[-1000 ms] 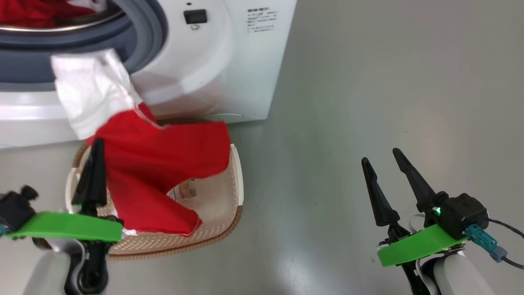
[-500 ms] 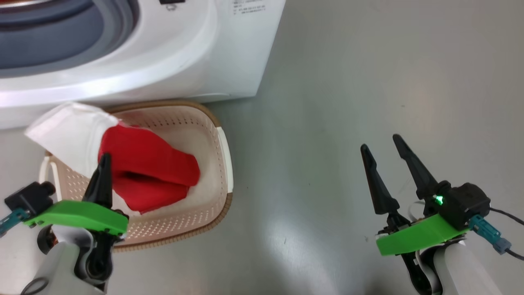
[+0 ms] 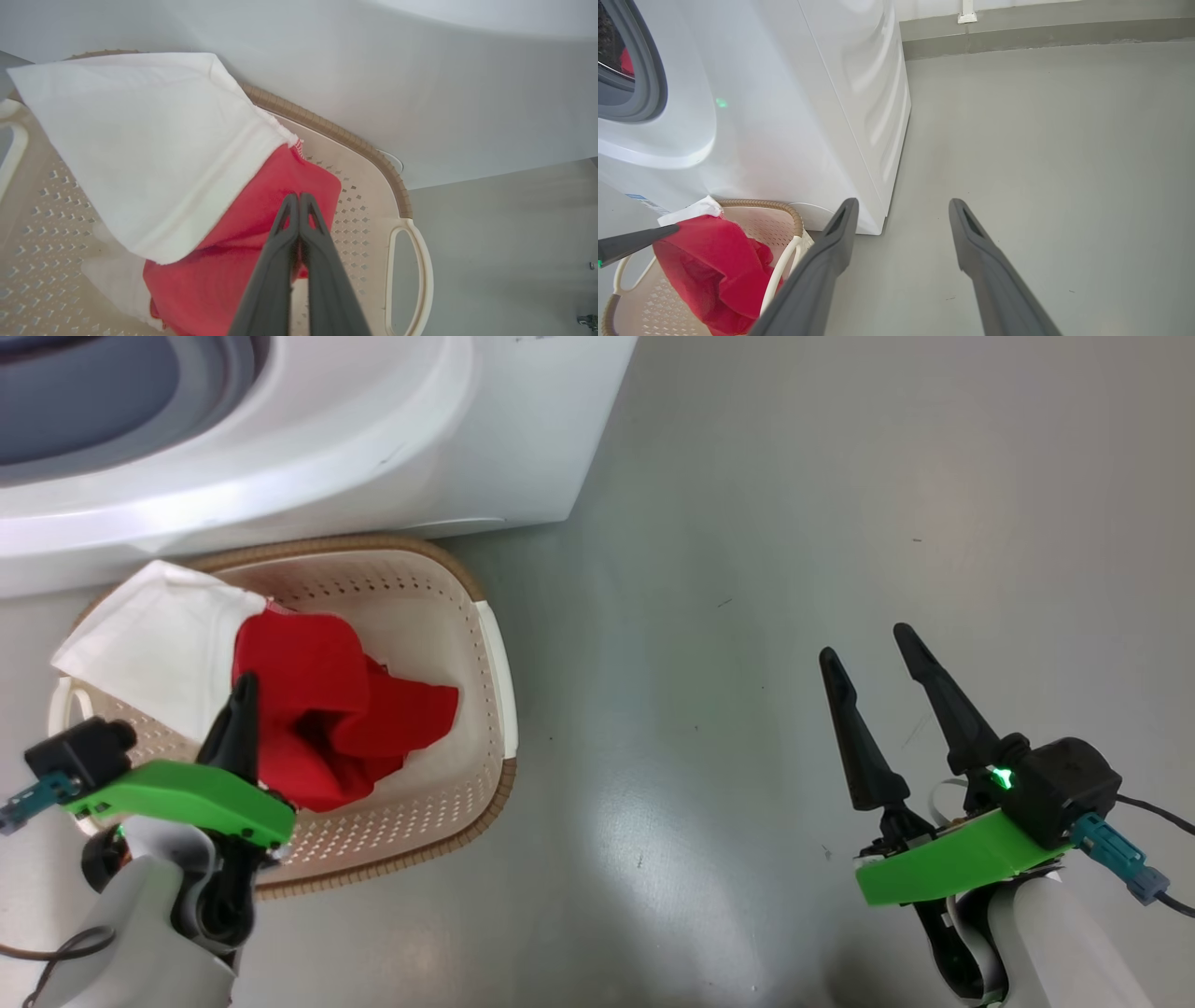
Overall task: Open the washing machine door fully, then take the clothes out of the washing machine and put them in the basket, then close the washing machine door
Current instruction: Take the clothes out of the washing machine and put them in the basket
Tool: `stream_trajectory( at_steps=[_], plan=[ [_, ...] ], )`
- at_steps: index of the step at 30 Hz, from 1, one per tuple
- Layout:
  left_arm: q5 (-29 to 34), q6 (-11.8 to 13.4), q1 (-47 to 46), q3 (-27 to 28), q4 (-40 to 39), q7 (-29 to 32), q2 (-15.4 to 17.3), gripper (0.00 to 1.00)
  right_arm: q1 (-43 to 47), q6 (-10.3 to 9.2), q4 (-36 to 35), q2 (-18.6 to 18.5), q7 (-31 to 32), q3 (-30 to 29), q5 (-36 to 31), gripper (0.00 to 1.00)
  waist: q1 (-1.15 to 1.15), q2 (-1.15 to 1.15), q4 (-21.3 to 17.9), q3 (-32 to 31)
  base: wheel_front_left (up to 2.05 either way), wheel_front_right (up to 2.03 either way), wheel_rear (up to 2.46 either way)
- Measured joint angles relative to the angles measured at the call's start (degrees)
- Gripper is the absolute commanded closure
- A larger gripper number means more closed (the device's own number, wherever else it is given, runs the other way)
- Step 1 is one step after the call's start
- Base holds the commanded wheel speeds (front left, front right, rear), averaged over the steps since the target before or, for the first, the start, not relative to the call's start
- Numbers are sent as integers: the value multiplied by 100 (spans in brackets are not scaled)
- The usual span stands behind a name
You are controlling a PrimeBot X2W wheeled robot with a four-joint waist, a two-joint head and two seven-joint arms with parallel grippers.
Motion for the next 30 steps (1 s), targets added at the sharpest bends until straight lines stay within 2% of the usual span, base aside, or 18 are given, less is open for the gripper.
stream_trajectory(
  at_steps=[1,4,6,17,30],
  plan=[
    [-18,0,0,0,8,0,15,51,0,0,0,0,0,-5,0,0,0,0,2,-2,0,0,0],
    [-23,0,0,3,26,0,27,17,-2,0,0,0,0,-19,0,0,0,0,15,-14,0,0,0],
    [-23,0,0,23,24,0,25,0,-5,-1,0,0,0,-22,0,0,0,0,29,-22,0,0,0],
    [119,0,29,232,-190,0,7,0,-103,-1,54,0,0,-43,0,0,0,0,88,-249,0,0,0],
    [1214,0,636,907,-806,0,-104,0,-28,0,192,-1,0,-66,-1,0,0,0,146,-827,0,0,0]
  ],
)
